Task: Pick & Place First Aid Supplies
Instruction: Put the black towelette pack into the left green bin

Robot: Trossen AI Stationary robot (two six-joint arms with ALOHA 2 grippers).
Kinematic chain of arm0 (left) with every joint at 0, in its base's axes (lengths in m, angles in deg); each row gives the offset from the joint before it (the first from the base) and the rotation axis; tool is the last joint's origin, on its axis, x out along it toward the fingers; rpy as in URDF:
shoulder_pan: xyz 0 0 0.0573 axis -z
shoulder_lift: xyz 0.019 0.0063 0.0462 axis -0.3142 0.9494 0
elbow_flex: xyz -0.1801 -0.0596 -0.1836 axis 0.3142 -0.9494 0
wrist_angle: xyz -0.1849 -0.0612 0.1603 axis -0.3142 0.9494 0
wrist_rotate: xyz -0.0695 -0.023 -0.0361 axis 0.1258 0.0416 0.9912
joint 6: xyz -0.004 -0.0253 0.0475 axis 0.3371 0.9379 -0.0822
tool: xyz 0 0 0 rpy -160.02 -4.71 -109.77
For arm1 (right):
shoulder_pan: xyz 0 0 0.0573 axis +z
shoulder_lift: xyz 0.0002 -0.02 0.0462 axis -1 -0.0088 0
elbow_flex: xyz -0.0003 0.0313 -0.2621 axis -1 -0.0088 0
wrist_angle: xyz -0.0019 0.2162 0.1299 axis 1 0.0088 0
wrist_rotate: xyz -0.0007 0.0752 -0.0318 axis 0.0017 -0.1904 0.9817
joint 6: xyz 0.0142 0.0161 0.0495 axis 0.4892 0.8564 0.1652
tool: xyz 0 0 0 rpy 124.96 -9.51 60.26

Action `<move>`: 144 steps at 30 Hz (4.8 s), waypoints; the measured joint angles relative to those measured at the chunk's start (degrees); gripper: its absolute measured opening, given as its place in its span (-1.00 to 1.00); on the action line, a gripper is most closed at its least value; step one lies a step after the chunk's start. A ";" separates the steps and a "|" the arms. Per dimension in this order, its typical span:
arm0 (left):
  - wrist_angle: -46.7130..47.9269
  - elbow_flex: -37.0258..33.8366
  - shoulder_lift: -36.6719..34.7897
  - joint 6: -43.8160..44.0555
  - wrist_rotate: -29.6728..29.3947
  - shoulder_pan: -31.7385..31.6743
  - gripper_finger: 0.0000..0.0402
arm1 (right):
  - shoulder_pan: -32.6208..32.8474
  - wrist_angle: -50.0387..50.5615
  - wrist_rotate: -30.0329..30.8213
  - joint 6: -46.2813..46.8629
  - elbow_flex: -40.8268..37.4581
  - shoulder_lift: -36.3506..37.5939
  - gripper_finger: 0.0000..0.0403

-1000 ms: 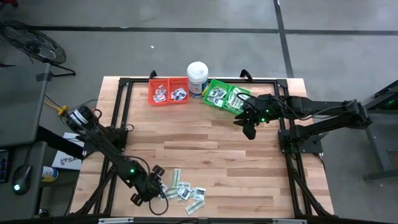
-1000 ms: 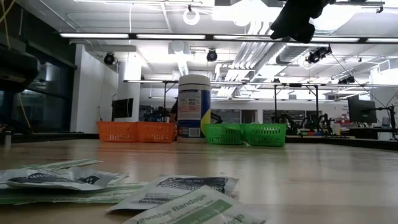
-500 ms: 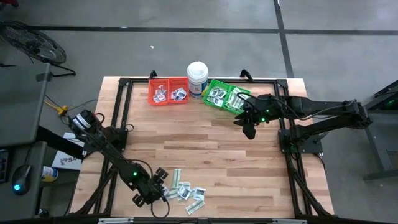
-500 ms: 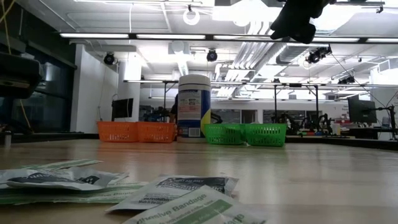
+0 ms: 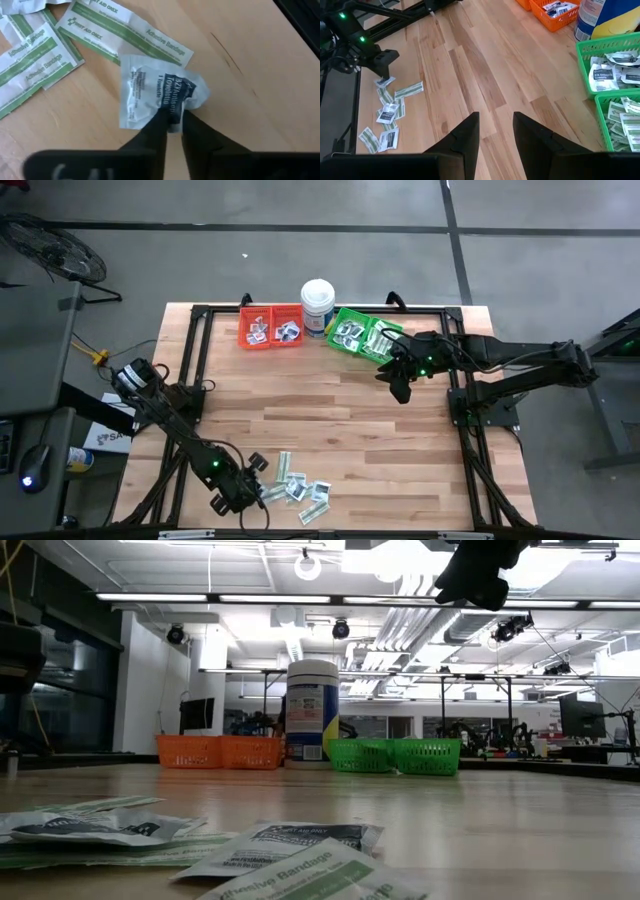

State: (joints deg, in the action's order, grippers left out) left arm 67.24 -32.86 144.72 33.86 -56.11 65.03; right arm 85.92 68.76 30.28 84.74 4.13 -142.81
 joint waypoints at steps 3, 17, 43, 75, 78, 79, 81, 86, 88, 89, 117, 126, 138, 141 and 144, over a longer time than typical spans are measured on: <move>-0.05 0.00 0.00 1.00 0.57 -0.09 -0.93 | 0.00 0.00 0.00 0.00 0.00 0.00 -0.44; 20.89 8.77 -0.42 4.38 -8.16 -0.33 -1.00 | 5.45 -5.21 -1.33 6.36 -0.05 -0.11 -0.44; 35.31 38.90 -0.70 -29.56 -57.15 -16.06 -1.00 | 16.87 -64.10 15.97 13.09 -12.07 -17.22 -0.44; 21.64 38.99 -0.52 -49.69 -60.10 -20.87 -1.00 | 13.68 -72.10 15.01 19.34 -12.00 -21.44 -0.69; 21.62 38.99 -0.52 -49.69 -60.24 -20.87 -1.00 | 13.68 -72.08 14.55 19.32 -12.00 -21.44 -0.73; 21.64 38.99 -0.52 -49.67 -60.31 -20.87 -1.00 | 13.68 -72.05 14.32 19.32 -12.00 -21.44 -0.74; 21.66 38.97 -0.52 -49.69 -60.31 -20.87 -1.00 | 13.68 -71.92 14.16 19.32 -12.00 -21.44 -0.75; 21.08 38.95 -0.50 -49.67 -60.38 -20.87 -1.00 | 13.68 -71.17 13.11 19.32 -12.00 -21.44 -0.73; 20.36 38.95 -0.50 -49.74 -60.51 -20.87 -1.00 | 13.68 -70.80 13.03 19.06 -12.00 -21.44 -0.72; 19.83 38.95 -0.50 -49.95 -60.57 -20.87 -1.00 | 13.68 -70.82 12.98 18.83 -12.00 -21.44 -0.72; 27.74 39.07 -1.51 -45.34 -54.91 -19.48 -0.34 | 10.69 -64.06 16.82 17.62 -12.02 -19.27 -1.00; 53.74 39.06 -5.31 -5.94 -54.65 -15.75 -0.30 | 0.52 -37.28 15.52 14.83 -12.00 -9.15 -1.00; 53.14 23.93 -16.92 20.84 -54.64 -11.78 -0.40 | -19.40 -30.37 -2.95 5.43 -12.00 -11.83 -1.00; 43.20 16.42 -22.55 21.85 -53.55 -11.78 -0.43 | -23.81 -32.62 -8.51 2.56 -12.00 -15.14 -1.00; 30.48 8.96 -28.66 18.84 -51.16 -11.82 -0.45 | -27.52 -34.81 -12.14 2.13 -12.00 -18.73 -1.00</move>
State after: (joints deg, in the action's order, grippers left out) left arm 97.72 -23.90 116.06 52.70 -107.28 53.21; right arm 58.40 33.95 18.14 86.87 -7.87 -161.54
